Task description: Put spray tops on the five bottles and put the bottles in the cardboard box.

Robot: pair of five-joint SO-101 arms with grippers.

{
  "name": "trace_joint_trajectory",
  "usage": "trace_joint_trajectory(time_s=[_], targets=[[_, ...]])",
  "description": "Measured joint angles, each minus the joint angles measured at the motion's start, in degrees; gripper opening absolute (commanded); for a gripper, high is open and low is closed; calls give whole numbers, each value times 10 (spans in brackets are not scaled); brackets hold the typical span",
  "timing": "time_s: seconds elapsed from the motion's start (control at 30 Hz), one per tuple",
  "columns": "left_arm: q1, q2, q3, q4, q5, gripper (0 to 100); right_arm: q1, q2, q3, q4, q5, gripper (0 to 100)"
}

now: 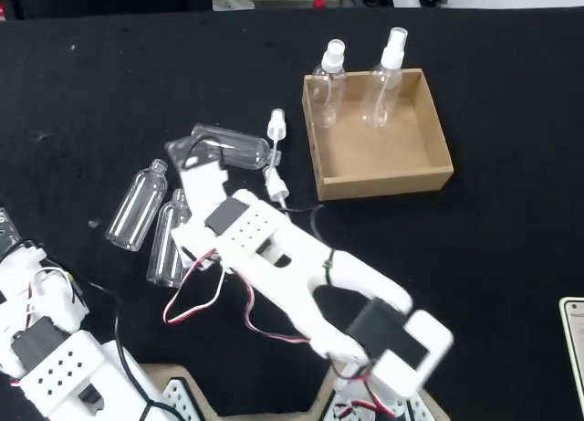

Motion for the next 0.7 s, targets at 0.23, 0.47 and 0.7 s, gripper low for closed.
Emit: trace_joint_trajectory(time_s=[0.23,0.47,0.7], targets=[[0,-2,4,0,0,76,-25,-55,68,-80,-55,156],[0,-2,4,0,0,76,-39,-47,102,-233,-61,158],[0,-2,4,0,0,76,-72,-47,102,-233,-61,302]])
